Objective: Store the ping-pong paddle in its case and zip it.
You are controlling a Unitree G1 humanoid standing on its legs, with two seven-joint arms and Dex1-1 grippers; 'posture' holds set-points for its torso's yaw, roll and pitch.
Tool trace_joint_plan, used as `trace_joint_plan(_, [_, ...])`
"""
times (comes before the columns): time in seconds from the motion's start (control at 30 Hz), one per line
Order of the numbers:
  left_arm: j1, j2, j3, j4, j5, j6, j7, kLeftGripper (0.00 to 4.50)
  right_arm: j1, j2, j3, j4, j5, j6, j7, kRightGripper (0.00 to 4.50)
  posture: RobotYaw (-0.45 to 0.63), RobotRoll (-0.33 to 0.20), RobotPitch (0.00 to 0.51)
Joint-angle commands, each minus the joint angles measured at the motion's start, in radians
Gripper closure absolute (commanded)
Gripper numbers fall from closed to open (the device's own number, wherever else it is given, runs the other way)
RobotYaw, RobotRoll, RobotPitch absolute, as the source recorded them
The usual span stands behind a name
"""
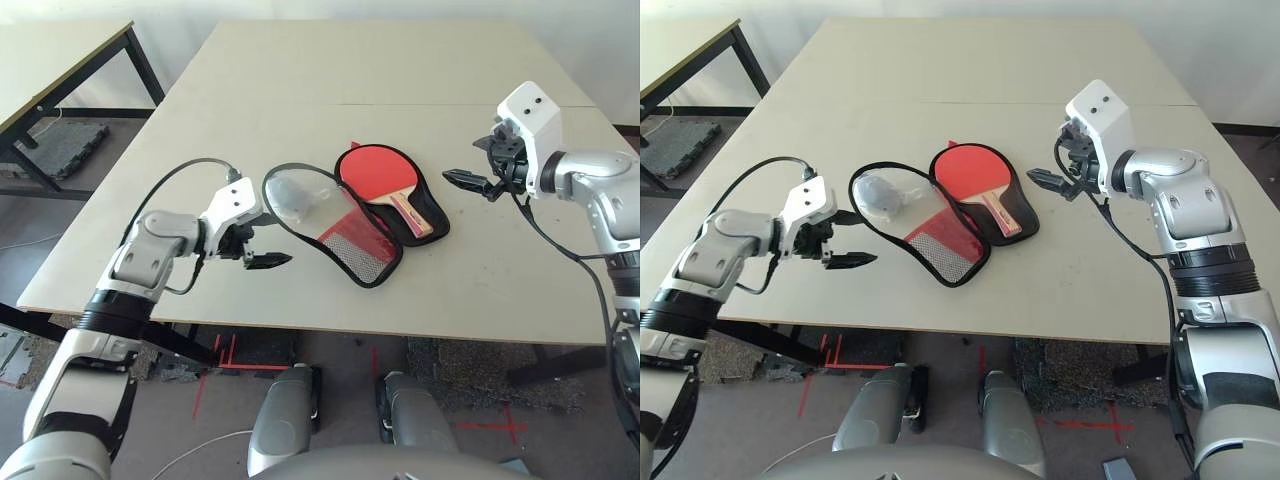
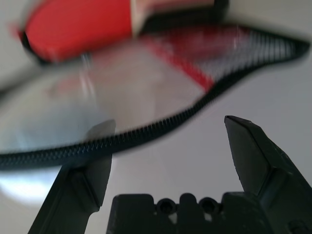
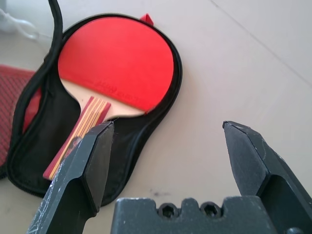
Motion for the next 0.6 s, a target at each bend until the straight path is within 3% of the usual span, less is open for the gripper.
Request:
trace_joint_plan(0.03, [-0.067, -0.064, 0.008, 0.053, -0.034, -0.008, -0.005, 0.00, 0.027, -0.013, -0.022, 0.006, -0.008, 0.004, -0.006, 0.06, 0.09, 0.000, 0.105])
trace_joint_plan(0.23, [-0.219, -0.215, -0.033, 0.232, 0.020, -0.130, 0.019, 0.00, 0.056, -0.020, -0.040, 0.017, -0.002, 0.064, -0.020, 0.06, 0.08, 0.000, 0.103])
trace_joint_plan(0.47, [-0.326, -0.351, -0.074, 0.455, 0.086, -0.284, 0.025, 0.00, 0.097, -0.013, -0.131, 0.007, 0.092, 0.158, 0.008, 0.06, 0.04, 0.000, 0.103])
trace_joint_plan(0.6, [-0.376, -0.441, -0.070, 0.603, 0.119, -0.377, 0.091, 0.00, 0.192, -0.002, -0.191, -0.043, 0.162, 0.211, 0.029, 0.06, 0.03, 0.000, 0.107])
